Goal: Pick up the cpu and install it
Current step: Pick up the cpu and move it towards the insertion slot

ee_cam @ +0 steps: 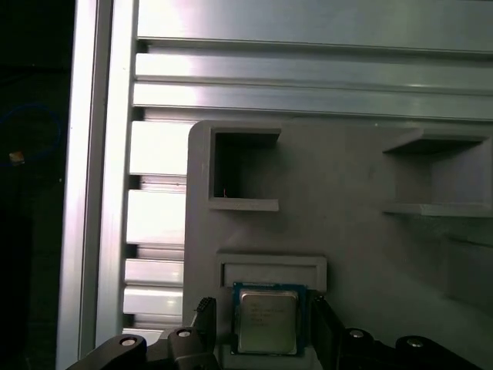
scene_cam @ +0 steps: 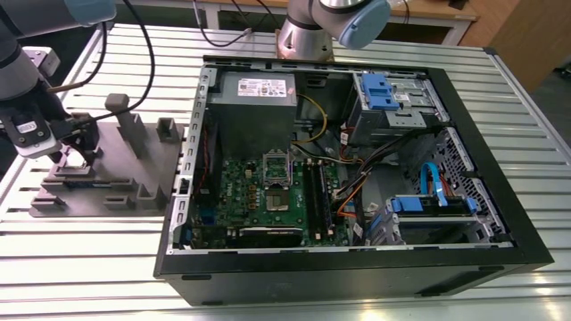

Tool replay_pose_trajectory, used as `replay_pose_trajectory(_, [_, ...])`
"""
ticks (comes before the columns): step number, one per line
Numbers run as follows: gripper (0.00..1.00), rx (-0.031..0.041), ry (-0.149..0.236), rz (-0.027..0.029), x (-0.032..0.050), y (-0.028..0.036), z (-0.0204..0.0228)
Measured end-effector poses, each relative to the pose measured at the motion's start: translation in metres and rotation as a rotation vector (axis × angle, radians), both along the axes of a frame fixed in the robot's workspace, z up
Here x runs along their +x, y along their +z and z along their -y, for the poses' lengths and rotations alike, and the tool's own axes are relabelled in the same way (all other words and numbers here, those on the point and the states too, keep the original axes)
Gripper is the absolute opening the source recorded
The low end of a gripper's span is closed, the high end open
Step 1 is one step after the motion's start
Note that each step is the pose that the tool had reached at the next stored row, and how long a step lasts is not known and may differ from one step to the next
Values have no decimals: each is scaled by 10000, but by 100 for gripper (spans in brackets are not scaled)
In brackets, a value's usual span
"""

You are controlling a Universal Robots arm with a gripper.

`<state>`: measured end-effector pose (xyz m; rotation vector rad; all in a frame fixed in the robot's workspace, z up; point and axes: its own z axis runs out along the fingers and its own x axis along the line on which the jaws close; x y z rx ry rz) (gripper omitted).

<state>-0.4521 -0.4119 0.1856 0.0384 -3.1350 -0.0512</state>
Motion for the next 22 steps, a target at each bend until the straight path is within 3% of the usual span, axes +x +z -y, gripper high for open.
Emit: replay_pose_trajectory(22, [61,1,-126,5,0,-47,-11])
